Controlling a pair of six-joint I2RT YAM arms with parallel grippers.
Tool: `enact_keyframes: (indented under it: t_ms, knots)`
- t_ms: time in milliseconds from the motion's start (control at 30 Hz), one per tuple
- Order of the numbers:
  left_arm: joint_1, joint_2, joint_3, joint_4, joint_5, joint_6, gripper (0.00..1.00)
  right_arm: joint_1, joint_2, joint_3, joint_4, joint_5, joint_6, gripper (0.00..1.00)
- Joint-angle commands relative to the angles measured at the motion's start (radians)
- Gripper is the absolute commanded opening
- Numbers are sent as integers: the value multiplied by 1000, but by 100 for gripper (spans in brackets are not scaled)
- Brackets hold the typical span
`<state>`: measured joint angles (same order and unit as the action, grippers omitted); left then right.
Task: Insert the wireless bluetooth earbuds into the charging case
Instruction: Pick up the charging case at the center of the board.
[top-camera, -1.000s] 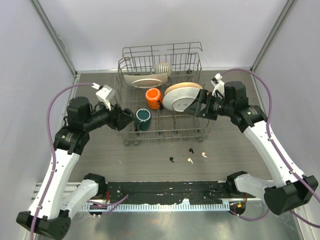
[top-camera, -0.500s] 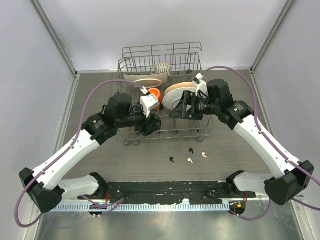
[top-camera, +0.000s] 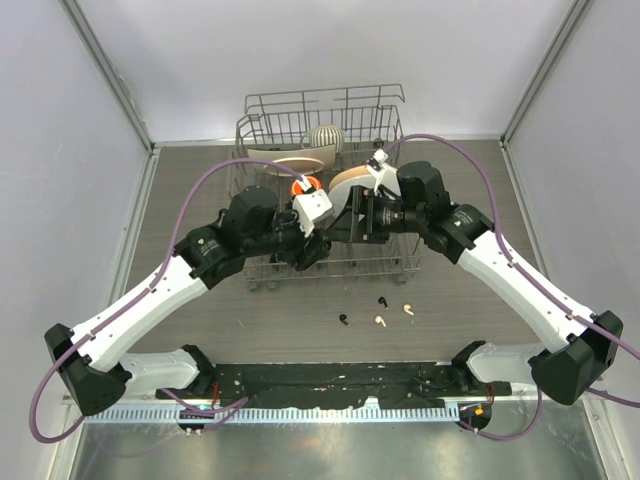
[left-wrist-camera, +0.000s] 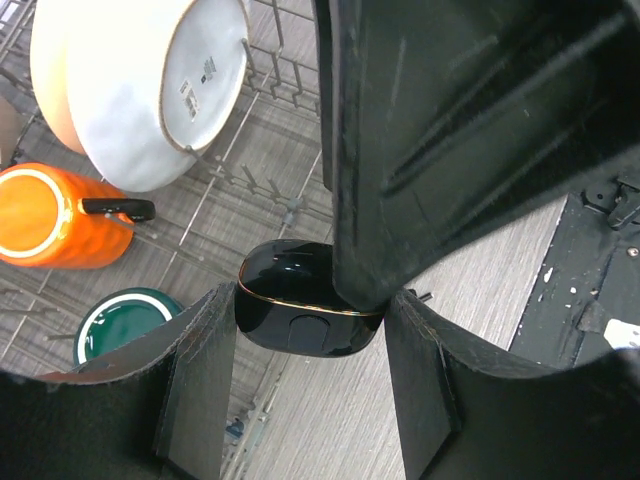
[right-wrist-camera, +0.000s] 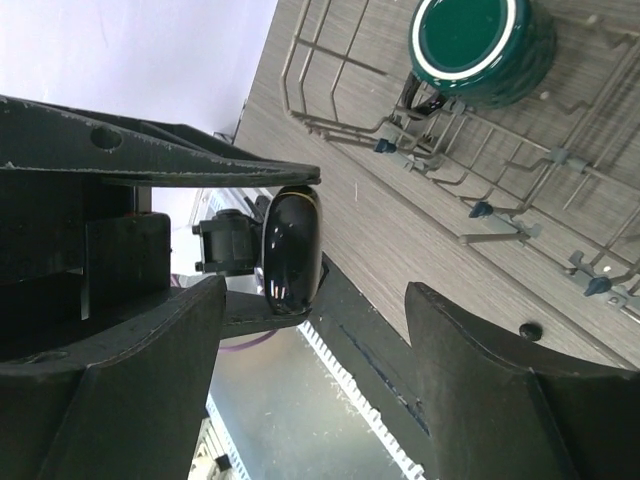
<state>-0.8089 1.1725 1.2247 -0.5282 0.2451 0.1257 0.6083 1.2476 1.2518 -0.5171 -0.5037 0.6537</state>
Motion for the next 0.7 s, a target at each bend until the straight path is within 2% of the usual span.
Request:
enact_keyframes:
  t_ms: [0, 400, 567, 667]
  knots:
    - [-9, 4, 39, 57, -32, 15, 24, 34, 13, 15, 54, -16, 6, 77]
    - [-29, 3, 36, 83, -29, 5, 24, 90, 67, 15, 61, 11, -12, 68]
    - [-32, 1, 32, 99, -24, -1, 24, 100, 76, 14, 65, 14, -16, 56]
    - [-32, 3, 29, 103, -29, -4, 24, 102, 78, 11, 65, 10, -19, 40]
